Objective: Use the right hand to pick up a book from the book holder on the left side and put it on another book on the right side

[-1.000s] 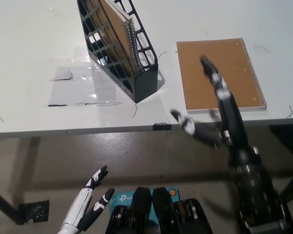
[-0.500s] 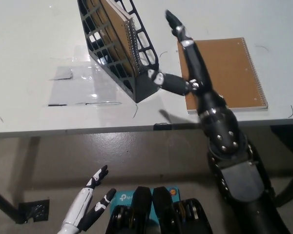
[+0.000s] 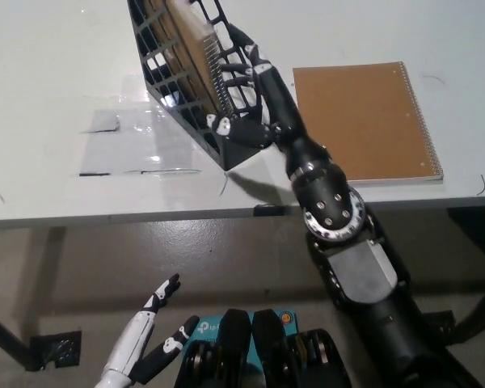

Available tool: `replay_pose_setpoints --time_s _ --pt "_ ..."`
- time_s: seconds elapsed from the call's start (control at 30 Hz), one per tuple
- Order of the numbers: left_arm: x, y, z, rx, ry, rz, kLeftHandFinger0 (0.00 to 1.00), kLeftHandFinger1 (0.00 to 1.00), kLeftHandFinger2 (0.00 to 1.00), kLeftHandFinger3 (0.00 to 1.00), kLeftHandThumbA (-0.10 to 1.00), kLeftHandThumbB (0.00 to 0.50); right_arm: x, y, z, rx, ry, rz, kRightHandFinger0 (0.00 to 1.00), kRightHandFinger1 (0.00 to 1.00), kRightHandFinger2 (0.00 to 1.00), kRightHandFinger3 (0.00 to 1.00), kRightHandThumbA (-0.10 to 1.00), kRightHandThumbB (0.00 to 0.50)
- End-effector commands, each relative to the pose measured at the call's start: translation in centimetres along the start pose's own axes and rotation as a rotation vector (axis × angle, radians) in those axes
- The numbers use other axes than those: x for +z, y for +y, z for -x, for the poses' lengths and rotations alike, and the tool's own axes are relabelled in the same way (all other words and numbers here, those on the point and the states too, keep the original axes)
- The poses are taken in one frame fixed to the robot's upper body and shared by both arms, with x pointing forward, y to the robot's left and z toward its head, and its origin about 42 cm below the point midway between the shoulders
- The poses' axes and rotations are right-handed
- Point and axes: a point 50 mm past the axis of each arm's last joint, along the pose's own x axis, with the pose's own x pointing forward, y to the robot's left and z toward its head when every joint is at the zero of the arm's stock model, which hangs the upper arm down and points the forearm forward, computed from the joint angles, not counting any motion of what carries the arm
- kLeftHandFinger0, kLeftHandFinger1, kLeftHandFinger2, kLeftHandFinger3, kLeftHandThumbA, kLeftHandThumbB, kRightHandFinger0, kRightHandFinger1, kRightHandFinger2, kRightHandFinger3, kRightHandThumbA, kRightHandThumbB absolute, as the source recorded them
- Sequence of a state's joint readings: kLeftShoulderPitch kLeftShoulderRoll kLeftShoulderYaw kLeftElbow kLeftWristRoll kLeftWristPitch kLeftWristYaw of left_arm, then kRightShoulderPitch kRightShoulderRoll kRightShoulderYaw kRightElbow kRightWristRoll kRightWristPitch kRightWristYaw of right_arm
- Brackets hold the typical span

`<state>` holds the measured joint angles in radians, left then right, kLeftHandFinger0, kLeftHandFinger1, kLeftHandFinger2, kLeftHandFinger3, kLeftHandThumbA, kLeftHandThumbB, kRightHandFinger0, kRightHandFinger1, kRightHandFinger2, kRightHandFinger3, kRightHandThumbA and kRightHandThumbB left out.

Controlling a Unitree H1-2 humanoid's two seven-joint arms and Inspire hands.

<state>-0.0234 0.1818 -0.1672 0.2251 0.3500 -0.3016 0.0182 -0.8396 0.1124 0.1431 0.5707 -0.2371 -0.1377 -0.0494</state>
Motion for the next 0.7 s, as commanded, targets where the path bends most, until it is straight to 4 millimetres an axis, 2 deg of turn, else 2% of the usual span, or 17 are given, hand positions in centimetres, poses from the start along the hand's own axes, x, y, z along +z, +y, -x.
replay_pose_setpoints --time_s 0.0,0.07,0.2,0.27,0.5,0.6,0.67 --pt "1.0 0.8 -0.6 0.013 -0.052 -0.025 1.0 1.0 1.0 1.0 0.83 0.112 3.3 0.1 -3.2 -0.017 -0.059 -0.003 0.87 0.93 1.0 1.0 0.84 0.206" --pt "1.1 0.8 -0.5 0.014 -0.054 -0.027 1.0 1.0 1.0 1.0 0.81 0.11 3.2 -0.1 -3.6 -0.02 -0.044 -0.006 0.91 0.98 1.0 1.0 0.86 0.206" --pt "1.1 0.8 -0.8 0.009 -0.049 -0.025 1.0 1.0 1.0 1.0 0.8 0.108 3.3 -0.5 -4.5 -0.028 -0.037 -0.009 0.92 0.98 1.0 1.0 0.86 0.196" --pt "1.2 0.8 -0.9 0.007 -0.053 -0.025 1.0 1.0 1.0 1.0 0.75 0.093 3.4 -0.8 -4.7 -0.028 -0.037 -0.005 0.92 0.98 1.0 1.0 0.85 0.186" --pt "1.0 0.6 -0.4 0.001 -0.047 -0.034 1.0 1.0 0.99 1.0 0.71 0.084 2.6 -1.0 -5.0 -0.02 -0.009 0.008 0.88 0.96 1.0 1.0 0.84 0.196" --pt "0.9 0.4 -0.2 -0.004 -0.041 -0.037 1.0 1.0 0.99 1.0 0.71 0.081 2.2 -1.1 -5.3 -0.02 0.002 0.017 0.86 0.95 1.0 1.0 0.87 0.236" --pt "0.9 0.4 -0.1 -0.006 -0.037 -0.035 1.0 1.0 0.99 1.0 0.7 0.079 2.0 -1.0 -5.4 -0.016 0.016 0.02 0.86 0.95 1.0 1.0 0.89 0.232"
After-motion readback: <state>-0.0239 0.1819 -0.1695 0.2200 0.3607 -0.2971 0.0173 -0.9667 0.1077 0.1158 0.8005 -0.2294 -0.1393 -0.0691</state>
